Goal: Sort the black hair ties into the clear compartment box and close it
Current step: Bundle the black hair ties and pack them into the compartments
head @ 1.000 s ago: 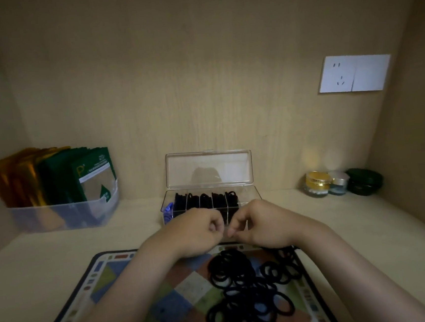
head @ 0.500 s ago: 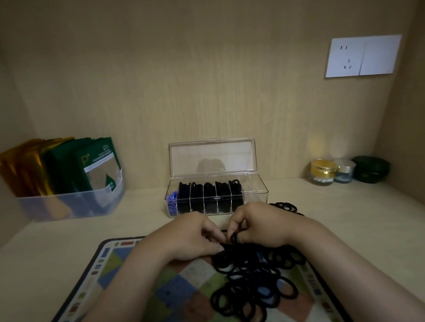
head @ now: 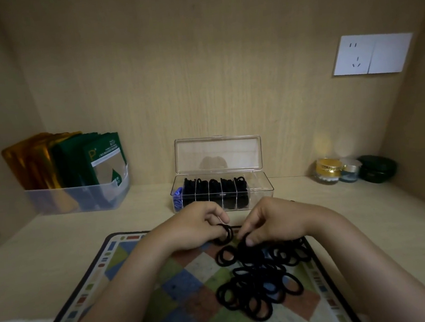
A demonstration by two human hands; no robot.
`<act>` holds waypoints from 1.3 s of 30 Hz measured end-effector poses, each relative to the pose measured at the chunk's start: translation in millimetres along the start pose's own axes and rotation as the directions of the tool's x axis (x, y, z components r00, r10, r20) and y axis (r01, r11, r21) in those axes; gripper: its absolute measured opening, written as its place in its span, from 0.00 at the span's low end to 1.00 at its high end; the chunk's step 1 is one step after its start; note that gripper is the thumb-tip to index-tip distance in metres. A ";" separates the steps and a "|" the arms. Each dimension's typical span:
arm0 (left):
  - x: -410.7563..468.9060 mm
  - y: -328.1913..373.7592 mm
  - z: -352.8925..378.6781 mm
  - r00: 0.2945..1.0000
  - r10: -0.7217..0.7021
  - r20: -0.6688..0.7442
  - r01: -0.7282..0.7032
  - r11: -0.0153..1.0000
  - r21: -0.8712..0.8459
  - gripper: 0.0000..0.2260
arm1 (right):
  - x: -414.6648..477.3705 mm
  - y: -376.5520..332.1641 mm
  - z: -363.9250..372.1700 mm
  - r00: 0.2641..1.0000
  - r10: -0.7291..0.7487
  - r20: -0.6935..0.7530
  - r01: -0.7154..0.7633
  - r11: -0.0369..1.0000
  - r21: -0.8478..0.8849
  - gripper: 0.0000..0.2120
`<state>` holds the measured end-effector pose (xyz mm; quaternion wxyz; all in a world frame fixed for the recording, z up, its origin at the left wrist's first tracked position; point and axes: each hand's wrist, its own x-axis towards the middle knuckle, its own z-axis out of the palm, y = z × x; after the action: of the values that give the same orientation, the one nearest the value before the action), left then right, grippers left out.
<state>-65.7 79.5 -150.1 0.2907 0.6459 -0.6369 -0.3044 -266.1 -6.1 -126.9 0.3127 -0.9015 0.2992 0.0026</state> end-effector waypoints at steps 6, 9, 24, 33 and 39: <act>0.4 0.2 -0.3 0.997 -0.052 -0.049 0.042 0.980 -0.194 0.07 | 4.5 -3.0 5.2 1.000 0.027 0.006 -0.026 0.989 -0.143 0.08; 2.0 0.7 1.8 0.990 -0.114 -0.088 0.083 0.951 -0.299 0.07 | 3.1 -4.3 5.1 1.000 0.014 0.017 -0.011 0.988 -0.152 0.05; 4.1 14.5 17.2 0.988 -0.155 0.003 0.111 0.689 -0.716 0.10 | 10.2 -10.5 10.6 0.906 0.133 -0.403 0.076 0.884 0.461 0.02; 5.0 4.4 9.3 0.994 -0.108 -0.002 0.086 0.805 -0.587 0.12 | 23.9 -4.2 22.1 0.866 0.049 -0.497 0.125 0.943 0.310 0.03; 4.6 2.4 0.6 0.968 -0.169 -0.188 0.063 0.881 -0.470 0.12 | 17.0 -0.5 10.0 0.870 -0.004 -0.492 0.127 0.968 0.217 0.09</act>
<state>-67.8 74.8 -148.8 0.4860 0.6259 -0.4698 -0.3890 -250.1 -9.3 -137.9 0.3343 -0.8376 0.3357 -0.2720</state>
